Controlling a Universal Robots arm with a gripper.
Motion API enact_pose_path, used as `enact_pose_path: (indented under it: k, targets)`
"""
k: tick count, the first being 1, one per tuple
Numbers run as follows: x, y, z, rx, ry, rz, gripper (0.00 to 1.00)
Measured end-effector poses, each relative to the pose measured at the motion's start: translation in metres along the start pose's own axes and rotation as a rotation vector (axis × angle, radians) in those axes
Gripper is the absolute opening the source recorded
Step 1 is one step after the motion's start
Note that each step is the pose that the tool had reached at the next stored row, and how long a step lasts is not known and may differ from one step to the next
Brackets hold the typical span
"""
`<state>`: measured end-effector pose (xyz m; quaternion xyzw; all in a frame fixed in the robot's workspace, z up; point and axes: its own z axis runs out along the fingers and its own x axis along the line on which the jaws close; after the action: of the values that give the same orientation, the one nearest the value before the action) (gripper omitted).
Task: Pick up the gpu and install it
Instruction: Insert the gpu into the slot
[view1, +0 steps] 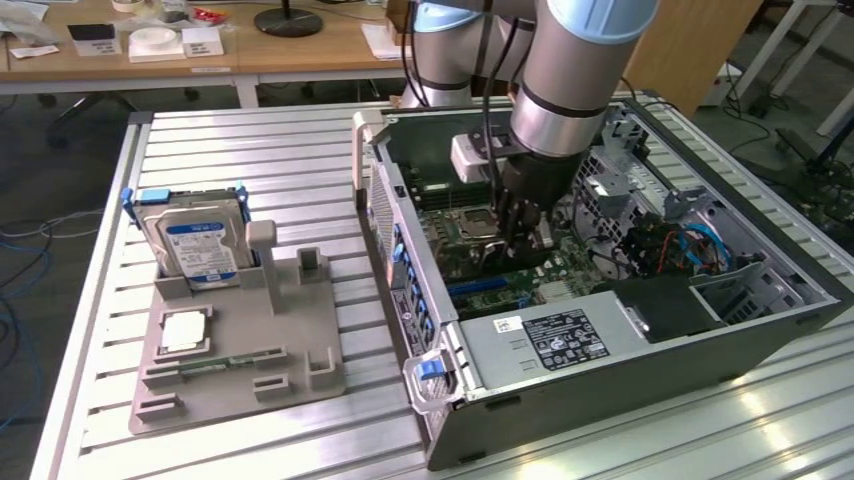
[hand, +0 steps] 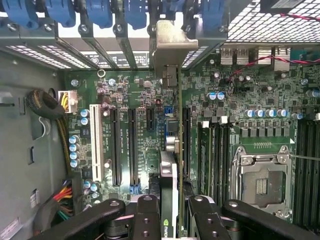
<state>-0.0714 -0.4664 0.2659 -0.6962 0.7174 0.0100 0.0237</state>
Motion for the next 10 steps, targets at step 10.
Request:
enact_pose_path:
  k: [10]
  targets:
    - [0.0003, 0.0047, 0.0032, 0.0000, 0.0000, 0.000, 0.27]
